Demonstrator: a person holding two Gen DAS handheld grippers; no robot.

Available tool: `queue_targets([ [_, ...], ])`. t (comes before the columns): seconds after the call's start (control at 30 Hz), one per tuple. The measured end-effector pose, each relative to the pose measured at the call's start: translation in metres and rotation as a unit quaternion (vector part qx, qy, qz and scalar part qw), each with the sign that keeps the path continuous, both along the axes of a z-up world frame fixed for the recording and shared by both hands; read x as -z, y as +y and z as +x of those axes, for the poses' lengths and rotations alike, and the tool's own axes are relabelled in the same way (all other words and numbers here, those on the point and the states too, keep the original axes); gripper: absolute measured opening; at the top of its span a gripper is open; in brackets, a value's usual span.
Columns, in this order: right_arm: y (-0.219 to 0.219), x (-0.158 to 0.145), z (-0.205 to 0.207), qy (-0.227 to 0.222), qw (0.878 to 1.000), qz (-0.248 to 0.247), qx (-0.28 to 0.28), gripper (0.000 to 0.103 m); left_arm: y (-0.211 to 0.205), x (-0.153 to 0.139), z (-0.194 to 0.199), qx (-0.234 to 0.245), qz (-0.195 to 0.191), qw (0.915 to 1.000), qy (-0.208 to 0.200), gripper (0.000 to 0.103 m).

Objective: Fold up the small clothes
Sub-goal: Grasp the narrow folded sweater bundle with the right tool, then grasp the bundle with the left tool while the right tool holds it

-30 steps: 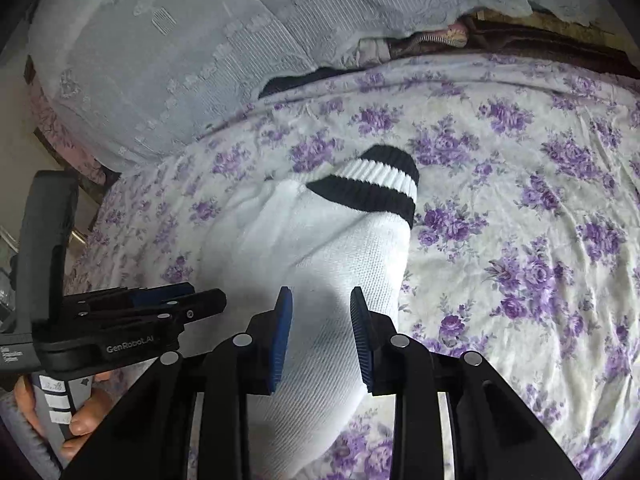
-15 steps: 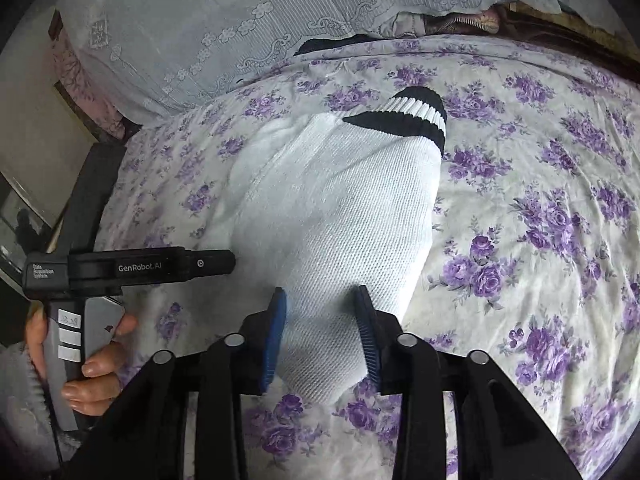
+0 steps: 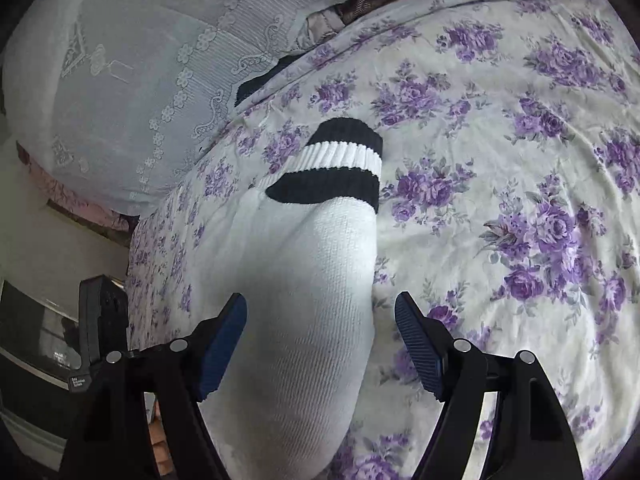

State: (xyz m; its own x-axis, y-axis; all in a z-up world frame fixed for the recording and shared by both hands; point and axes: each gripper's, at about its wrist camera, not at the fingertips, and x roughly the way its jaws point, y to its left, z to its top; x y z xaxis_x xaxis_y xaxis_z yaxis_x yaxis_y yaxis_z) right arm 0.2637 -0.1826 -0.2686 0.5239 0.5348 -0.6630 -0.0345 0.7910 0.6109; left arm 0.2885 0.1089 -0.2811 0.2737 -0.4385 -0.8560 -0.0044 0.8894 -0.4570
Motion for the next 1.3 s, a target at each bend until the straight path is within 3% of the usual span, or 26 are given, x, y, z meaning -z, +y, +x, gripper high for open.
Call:
queue_targets([
  [0.13, 0.002, 0.019, 0.012, 0.018, 0.999, 0.030, 0.006, 0.077, -0.001, 0.002, 0.003, -0.004, -0.016, 0.9998, -0.011, 0.099],
  [0.23, 0.013, 0.020, 0.018, 0.002, 1.000, 0.018, 0.000, 0.077, -0.008, 0.000, 0.005, 0.006, -0.025, 0.9995, -0.019, 0.098],
  [0.37, 0.023, 0.023, 0.030, -0.005, 1.000, 0.018, -0.005, 0.069, -0.015, -0.004, 0.005, 0.019, -0.024, 0.9987, -0.040, 0.079],
  [0.63, 0.032, 0.012, 0.023, -0.033, 0.999, -0.015, -0.005, 0.057, -0.015, -0.016, -0.002, 0.012, -0.019, 0.9984, -0.052, 0.060],
  [0.73, 0.027, 0.020, 0.026, -0.015, 1.000, -0.001, -0.004, 0.060, -0.013, -0.008, 0.002, 0.017, -0.018, 0.9989, -0.039, 0.069],
  [0.77, 0.025, 0.023, 0.027, -0.009, 1.000, 0.006, -0.004, 0.061, -0.010, -0.003, 0.006, 0.012, -0.027, 0.9992, -0.029, 0.079],
  [0.83, 0.025, 0.024, 0.030, -0.008, 1.000, 0.008, -0.007, 0.062, -0.005, 0.006, 0.010, 0.007, -0.059, 0.9979, -0.027, 0.085],
  [0.9, 0.027, 0.022, 0.028, -0.008, 1.000, -0.002, -0.005, 0.060, -0.011, 0.003, 0.010, 0.003, -0.042, 0.9987, -0.026, 0.086],
  [1.07, 0.040, -0.003, 0.013, -0.046, 0.997, -0.056, -0.004, 0.048, -0.021, -0.022, -0.003, 0.007, -0.001, 0.9987, -0.051, 0.044],
  [1.1, 0.041, -0.010, 0.007, -0.053, 0.996, -0.066, -0.002, 0.047, -0.021, -0.028, -0.006, 0.009, -0.002, 0.9987, -0.051, 0.040],
  [1.3, 0.028, -0.038, -0.035, -0.066, 0.994, -0.084, 0.010, 0.045, -0.037, -0.045, -0.033, 0.041, -0.004, 0.9978, -0.053, 0.038],
])
